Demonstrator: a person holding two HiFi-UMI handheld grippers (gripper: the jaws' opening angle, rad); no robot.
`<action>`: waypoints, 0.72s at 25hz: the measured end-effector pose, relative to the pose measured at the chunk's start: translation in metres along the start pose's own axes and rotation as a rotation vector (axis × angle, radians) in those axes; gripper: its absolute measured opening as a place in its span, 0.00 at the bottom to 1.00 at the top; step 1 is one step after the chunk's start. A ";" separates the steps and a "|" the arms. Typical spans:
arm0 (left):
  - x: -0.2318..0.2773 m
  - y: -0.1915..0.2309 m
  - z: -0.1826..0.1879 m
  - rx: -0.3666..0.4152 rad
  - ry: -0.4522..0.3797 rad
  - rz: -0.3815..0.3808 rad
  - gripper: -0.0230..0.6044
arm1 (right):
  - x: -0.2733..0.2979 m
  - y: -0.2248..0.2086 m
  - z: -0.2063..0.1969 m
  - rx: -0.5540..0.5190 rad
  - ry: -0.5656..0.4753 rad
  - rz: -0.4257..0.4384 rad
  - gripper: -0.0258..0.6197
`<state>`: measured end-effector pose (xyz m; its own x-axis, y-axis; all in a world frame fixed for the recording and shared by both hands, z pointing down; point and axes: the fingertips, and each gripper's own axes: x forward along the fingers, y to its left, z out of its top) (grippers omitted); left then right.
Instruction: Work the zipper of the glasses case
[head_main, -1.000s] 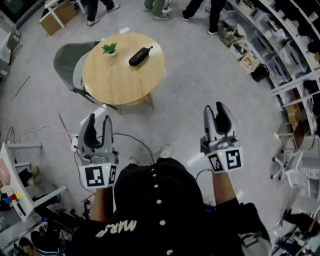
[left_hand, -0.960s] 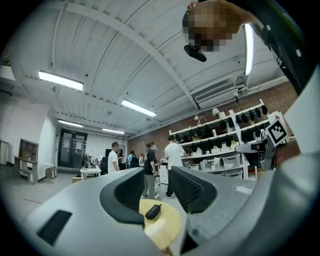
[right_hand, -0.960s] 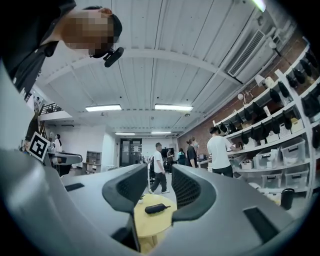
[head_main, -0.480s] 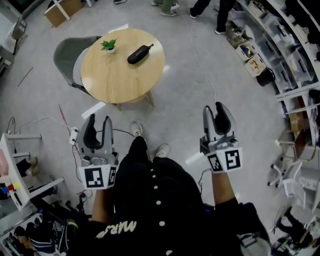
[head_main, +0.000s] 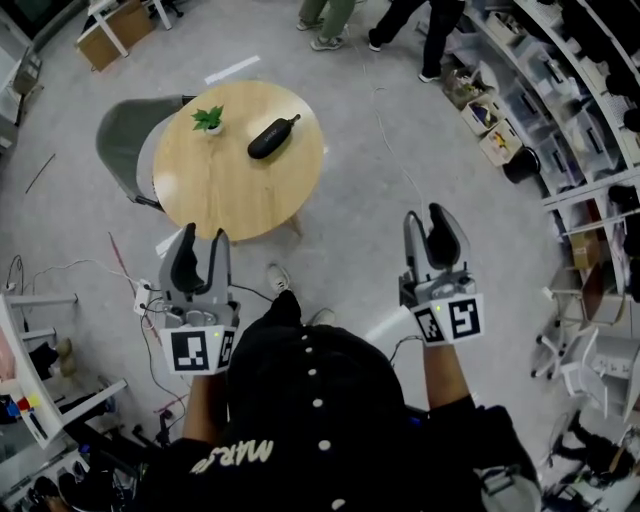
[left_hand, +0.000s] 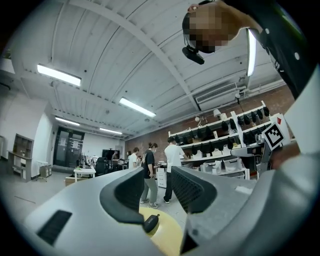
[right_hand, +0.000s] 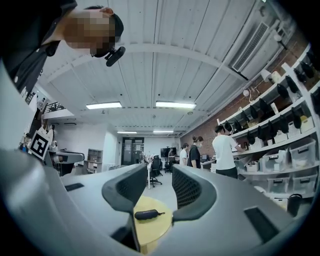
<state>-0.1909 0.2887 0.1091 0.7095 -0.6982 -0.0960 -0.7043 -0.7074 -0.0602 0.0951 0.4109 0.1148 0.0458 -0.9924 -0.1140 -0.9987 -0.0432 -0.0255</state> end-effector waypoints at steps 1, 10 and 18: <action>0.010 0.004 0.001 0.001 -0.004 -0.007 0.28 | 0.010 -0.003 0.001 -0.003 -0.001 -0.003 0.26; 0.084 0.049 -0.003 -0.008 -0.016 -0.034 0.28 | 0.092 -0.019 0.004 -0.020 -0.014 -0.026 0.26; 0.137 0.085 0.004 0.004 -0.055 -0.082 0.28 | 0.148 -0.022 0.010 -0.039 -0.039 -0.054 0.26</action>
<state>-0.1533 0.1335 0.0872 0.7623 -0.6308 -0.1447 -0.6441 -0.7613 -0.0744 0.1240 0.2657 0.0889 0.0994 -0.9833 -0.1522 -0.9948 -0.1014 0.0057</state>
